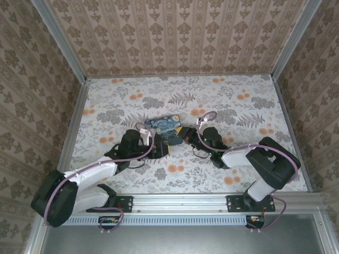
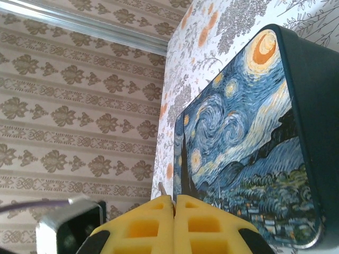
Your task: Unlock a padlock with a key
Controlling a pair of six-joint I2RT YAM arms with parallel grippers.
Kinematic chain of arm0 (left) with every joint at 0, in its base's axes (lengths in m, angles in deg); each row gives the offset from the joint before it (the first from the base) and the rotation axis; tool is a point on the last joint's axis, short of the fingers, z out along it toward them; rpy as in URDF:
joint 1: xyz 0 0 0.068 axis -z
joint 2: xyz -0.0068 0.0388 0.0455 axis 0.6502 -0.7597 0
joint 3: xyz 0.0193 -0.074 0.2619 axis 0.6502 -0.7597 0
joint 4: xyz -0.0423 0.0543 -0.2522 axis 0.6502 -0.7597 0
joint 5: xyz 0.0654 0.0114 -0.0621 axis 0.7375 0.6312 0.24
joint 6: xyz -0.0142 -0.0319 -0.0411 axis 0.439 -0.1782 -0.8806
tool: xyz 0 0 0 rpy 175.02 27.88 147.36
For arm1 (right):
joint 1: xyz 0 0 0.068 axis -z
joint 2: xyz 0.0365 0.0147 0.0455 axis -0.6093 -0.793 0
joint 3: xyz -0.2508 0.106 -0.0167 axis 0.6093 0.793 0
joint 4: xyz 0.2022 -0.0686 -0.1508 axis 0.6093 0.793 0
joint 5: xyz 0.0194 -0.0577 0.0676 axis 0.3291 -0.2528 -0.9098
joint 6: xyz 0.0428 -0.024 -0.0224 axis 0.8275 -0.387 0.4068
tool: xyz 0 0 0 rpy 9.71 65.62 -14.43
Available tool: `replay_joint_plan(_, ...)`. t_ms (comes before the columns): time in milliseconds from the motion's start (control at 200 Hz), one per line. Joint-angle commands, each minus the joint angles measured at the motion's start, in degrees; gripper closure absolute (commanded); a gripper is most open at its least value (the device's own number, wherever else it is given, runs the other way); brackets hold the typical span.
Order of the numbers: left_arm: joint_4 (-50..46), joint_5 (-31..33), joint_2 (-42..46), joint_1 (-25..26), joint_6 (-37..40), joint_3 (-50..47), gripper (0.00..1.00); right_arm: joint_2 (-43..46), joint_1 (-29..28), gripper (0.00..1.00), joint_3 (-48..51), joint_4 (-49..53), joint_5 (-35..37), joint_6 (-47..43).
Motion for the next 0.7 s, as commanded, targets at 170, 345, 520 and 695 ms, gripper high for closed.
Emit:
replay_joint_plan(170,5.1,11.3,-4.1,2.0,9.4,-2.1,0.30,-5.4,-0.3,1.00,-4.4,-2.0,0.8,2.5)
replay_joint_plan(345,9.2,12.9,-7.9,2.2,13.2,-1.8,0.31,-8.5,-0.2,1.00,-5.4,-2.8,0.8,3.2)
replay_joint_plan(520,15.6,13.2,-11.8,2.4,14.9,-2.7,0.33,-10.2,0.0,1.00,-5.6,-3.6,0.7,3.5)
replay_joint_plan(695,21.2,14.0,-15.1,2.7,16.2,-3.7,0.34,-11.4,0.1,1.00,-5.5,-4.0,0.7,3.9)
